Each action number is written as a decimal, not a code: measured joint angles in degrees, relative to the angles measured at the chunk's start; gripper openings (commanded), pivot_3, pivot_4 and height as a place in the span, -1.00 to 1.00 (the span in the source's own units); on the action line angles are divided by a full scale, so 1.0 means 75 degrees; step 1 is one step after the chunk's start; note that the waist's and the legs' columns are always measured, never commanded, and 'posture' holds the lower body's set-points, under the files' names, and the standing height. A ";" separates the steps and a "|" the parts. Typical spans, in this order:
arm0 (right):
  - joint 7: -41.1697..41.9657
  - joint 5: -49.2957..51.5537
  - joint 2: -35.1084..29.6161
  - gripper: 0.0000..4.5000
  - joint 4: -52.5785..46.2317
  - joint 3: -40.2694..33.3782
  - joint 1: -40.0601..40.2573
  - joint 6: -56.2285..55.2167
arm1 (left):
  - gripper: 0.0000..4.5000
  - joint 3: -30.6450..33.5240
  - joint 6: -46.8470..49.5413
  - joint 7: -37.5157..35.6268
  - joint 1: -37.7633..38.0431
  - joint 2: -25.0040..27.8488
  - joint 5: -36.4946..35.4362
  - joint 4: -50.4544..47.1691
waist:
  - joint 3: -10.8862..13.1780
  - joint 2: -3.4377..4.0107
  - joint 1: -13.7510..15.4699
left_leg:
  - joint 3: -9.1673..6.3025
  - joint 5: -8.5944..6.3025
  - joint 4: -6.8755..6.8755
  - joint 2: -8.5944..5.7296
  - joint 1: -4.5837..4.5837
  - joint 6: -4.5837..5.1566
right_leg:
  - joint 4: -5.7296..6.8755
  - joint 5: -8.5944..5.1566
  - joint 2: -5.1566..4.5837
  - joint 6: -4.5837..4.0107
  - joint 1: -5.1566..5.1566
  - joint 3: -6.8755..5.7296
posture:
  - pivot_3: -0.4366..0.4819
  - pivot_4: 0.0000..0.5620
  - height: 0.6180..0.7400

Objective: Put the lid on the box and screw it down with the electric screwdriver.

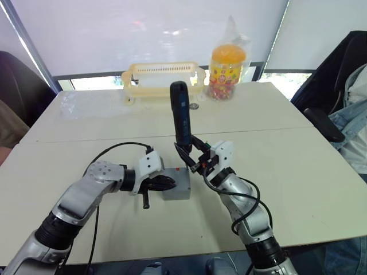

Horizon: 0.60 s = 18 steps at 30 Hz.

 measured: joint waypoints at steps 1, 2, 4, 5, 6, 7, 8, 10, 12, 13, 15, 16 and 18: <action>-0.0009 0.0000 0.0008 -0.20 0.0023 -0.0002 0.0003 -0.0042 | -0.82 0.0000 0.0001 0.0000 0.0000 0.0000 0.0000 -0.0003 | 0.0000 0.0000 0.0000 | 0.0000 0.0000 0.0000 0.0000 0.0000 0.0000 | 0.0000 0.0000 0.0000 0.0000 0.0000 0.0000 | -0.05 -0.47 1.00; -0.0012 0.0000 0.0015 -0.20 0.0034 -0.0005 0.0010 -0.0067 | -0.82 0.0000 0.0003 0.0000 0.0000 0.0000 0.0000 -0.0005 | 0.0000 0.0000 0.0001 | 0.0000 0.0000 0.0000 0.0000 0.0000 0.0000 | 0.0000 0.0000 0.0000 0.0000 0.0000 0.0000 | -0.05 -0.47 1.00; -0.0028 0.0001 0.0039 -0.20 0.0049 -0.0017 0.0063 -0.0167 | -0.82 -0.0001 0.0006 0.0000 0.0000 0.0000 -0.0001 -0.0007 | 0.0000 0.0000 0.0003 | -0.0001 0.0000 0.0000 0.0000 0.0000 0.0000 | -0.0001 0.0000 0.0000 0.0000 0.0000 0.0000 | -0.05 -0.47 1.00; -0.0031 0.0003 0.0054 -0.20 0.0050 -0.0028 0.0111 -0.0239 | -0.82 -0.0001 0.0008 0.0000 0.0000 0.0000 -0.0001 -0.0009 | 0.0000 0.0000 0.0003 | -0.0001 0.0000 0.0000 0.0001 0.0000 0.0000 | -0.0001 -0.0001 0.0000 0.0000 0.0000 0.0000 | -0.05 -0.47 1.00; -0.0031 0.0005 0.0063 -0.20 0.0049 -0.0042 0.0150 -0.0293 | -0.82 -0.0001 0.0009 0.0000 0.0000 0.0000 -0.0001 -0.0008 | 0.0000 0.0000 0.0003 | 0.0000 0.0000 0.0000 0.0000 0.0000 0.0000 | -0.0001 -0.0001 0.0000 0.0000 0.0000 0.0000 | -0.05 -0.47 1.00; -0.0028 0.0008 0.0072 -0.20 0.0056 -0.0058 0.0185 -0.0365 | -0.82 -0.0002 0.0010 0.0000 0.0000 0.0000 -0.0001 -0.0008 | 0.0000 0.0000 0.0002 | -0.0001 0.0000 0.0000 0.0001 0.0000 0.0000 | -0.0001 -0.0001 0.0000 0.0000 0.0000 0.0000 | -0.05 -0.47 1.00; -0.0024 0.0013 0.0091 -0.20 0.0075 -0.0069 0.0221 -0.0445 | -0.82 -0.0002 0.0011 0.0000 0.0000 0.0000 -0.0001 -0.0009 | 0.0000 0.0000 0.0003 | -0.0001 0.0000 -0.0001 0.0001 0.0000 0.0000 | -0.0001 -0.0001 0.0000 0.0000 0.0001 0.0000 | -0.05 -0.47 1.00; -0.0015 0.0014 0.0128 -0.20 0.0120 -0.0081 0.0314 -0.0600 | -0.82 -0.0002 0.0016 -0.0002 -0.0001 0.0000 -0.0001 -0.0009 | 0.0000 0.0000 0.0003 | 0.0000 0.0000 -0.0002 0.0001 0.0000 0.0000 | -0.0002 -0.0002 0.0000 0.0000 0.0001 0.0000 | -0.05 -0.47 1.00; 0.0019 0.0014 0.0130 -0.20 0.0165 -0.0080 0.0369 -0.0730 | -0.82 -0.0002 0.0023 -0.0002 -0.0001 0.0000 -0.0001 -0.0013 | 0.0000 0.0000 0.0003 | -0.0001 0.0000 -0.0002 0.0002 0.0000 0.0000 | -0.0003 -0.0003 0.0000 0.0000 0.0001 0.0000 | -0.05 -0.47 1.00; 0.0037 0.0014 0.0131 -0.20 0.0175 -0.0078 0.0394 -0.0786 | -0.82 -0.0002 0.0031 -0.0003 -0.0001 0.0000 -0.0001 -0.0014 | 0.0000 0.0000 0.0003 | -0.0001 0.0000 -0.0002 0.0002 0.0000 0.0000 | -0.0003 -0.0003 0.0000 0.0000 0.0001 0.0000 | -0.05 -0.47 1.00; 0.0052 0.0014 0.0145 -0.20 0.0180 -0.0070 0.0455 -0.0886 | -0.82 0.0000 0.0076 -0.0003 -0.0004 0.0000 -0.0002 -0.0026 | -0.0001 0.0000 0.0002 | -0.0001 0.0000 -0.0004 0.0002 0.0002 0.0000 | -0.0003 -0.0004 0.0000 0.0000 0.0002 0.0000 | -0.05 -0.47 1.00; 0.0054 0.0013 0.0154 -0.20 0.0184 -0.0061 0.0479 -0.0918 | -0.82 0.0001 0.0090 -0.0003 -0.0004 0.0000 -0.0002 -0.0028 | -0.0004 0.0000 0.0000 | -0.0001 0.0000 -0.0006 0.0003 0.0005 0.0000 | -0.0004 -0.0005 0.0000 0.0000 0.0004 0.0000 | -0.05 -0.47 1.00; 0.0044 0.0009 0.0215 -0.20 0.0270 -0.0059 0.0478 -0.1000 | -0.82 0.0001 0.0107 -0.0003 -0.0004 0.0000 -0.0001 -0.0028 | -0.0012 -0.0001 -0.0001 | 0.0000 0.0000 -0.0014 0.0004 0.0011 0.0000 | -0.0008 -0.0006 0.0000 -0.0002 0.0008 0.0001 | -0.05 -0.47 1.00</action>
